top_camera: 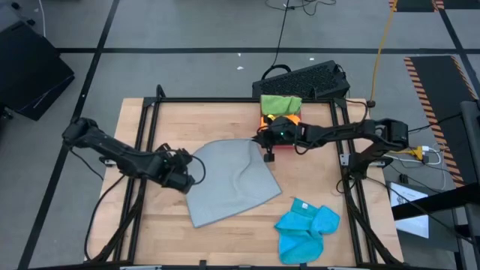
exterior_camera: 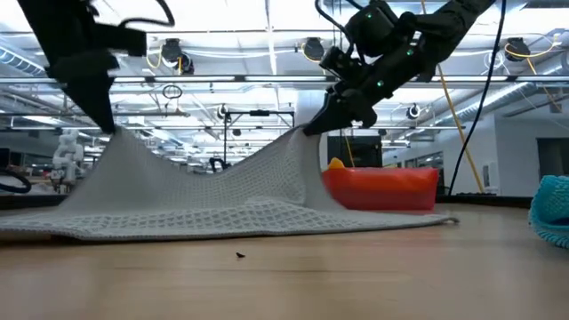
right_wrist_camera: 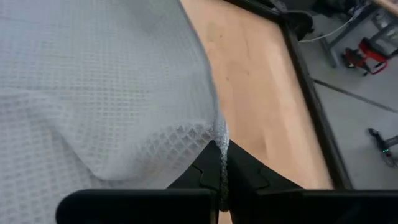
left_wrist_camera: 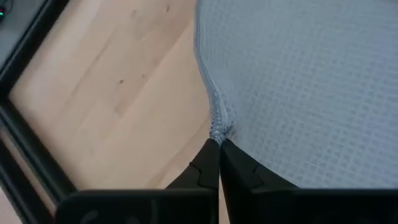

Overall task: Fold microfiber towels
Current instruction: Fold the gray microfiber cloth

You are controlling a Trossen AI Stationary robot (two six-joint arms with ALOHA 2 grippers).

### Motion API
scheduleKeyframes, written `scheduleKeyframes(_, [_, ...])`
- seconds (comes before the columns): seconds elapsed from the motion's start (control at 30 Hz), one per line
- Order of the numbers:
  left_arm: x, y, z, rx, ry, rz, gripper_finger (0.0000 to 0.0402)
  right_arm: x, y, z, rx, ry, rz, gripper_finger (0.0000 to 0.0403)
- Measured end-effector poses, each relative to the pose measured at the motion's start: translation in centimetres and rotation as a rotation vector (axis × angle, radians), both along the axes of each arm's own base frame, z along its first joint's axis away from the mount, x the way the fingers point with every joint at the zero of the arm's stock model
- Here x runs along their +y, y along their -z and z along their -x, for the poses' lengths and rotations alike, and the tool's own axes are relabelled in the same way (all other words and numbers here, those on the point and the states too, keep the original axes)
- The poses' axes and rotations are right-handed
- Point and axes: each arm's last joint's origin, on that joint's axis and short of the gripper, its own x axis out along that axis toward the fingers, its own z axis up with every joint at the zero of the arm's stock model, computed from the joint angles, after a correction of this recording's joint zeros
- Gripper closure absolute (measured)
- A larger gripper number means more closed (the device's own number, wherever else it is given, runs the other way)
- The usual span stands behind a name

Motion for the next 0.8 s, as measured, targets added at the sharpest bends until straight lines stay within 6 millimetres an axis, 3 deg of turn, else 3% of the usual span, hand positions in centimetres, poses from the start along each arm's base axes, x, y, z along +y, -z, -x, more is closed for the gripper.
scheduleKeyframes(0.23, [0.6,2.6,-0.1,-0.024,-0.028,0.102,0.0342,-0.6,-0.4,0.2,-0.017,0.009,0.03,0.0399])
scheduleKeyframes(0.57, [1.3,3.8,-0.7,-0.121,-0.14,0.193,0.0189,0.4,-0.3,-0.1,-0.003,-0.058,0.073,0.0399])
scheduleKeyframes(0.8, [3.2,3.8,-0.9,-0.108,-0.204,0.168,0.0159,0.6,-0.3,-0.2,-0.004,-0.067,0.072,0.0399])
